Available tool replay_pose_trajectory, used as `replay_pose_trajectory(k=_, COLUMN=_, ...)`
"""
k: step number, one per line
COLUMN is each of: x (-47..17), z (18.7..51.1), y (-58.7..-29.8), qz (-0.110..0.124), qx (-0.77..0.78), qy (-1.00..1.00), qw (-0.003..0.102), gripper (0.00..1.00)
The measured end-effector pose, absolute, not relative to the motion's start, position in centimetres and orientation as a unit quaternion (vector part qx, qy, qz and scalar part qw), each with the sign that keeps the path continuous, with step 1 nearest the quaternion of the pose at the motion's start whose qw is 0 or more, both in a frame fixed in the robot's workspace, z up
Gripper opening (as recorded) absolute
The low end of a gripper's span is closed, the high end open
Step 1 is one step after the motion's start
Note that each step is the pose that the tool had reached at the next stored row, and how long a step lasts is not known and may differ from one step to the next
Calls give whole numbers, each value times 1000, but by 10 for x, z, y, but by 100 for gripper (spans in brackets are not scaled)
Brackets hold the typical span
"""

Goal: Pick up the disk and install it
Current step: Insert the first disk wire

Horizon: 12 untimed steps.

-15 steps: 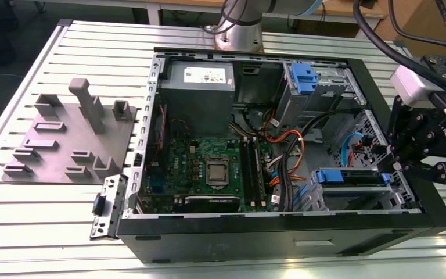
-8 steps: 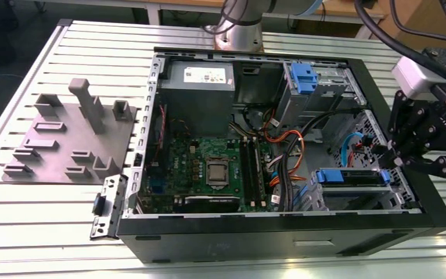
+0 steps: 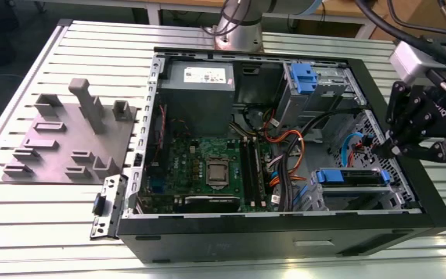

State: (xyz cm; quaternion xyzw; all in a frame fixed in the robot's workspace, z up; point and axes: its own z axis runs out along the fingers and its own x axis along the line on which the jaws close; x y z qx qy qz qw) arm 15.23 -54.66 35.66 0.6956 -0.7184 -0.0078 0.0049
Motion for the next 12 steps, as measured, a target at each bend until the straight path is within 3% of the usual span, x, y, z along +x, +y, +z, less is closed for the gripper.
replay_pose_trajectory(k=12, x=156, z=357, y=-516, qz=15, qx=694, qy=-718, qw=43, gripper=11)
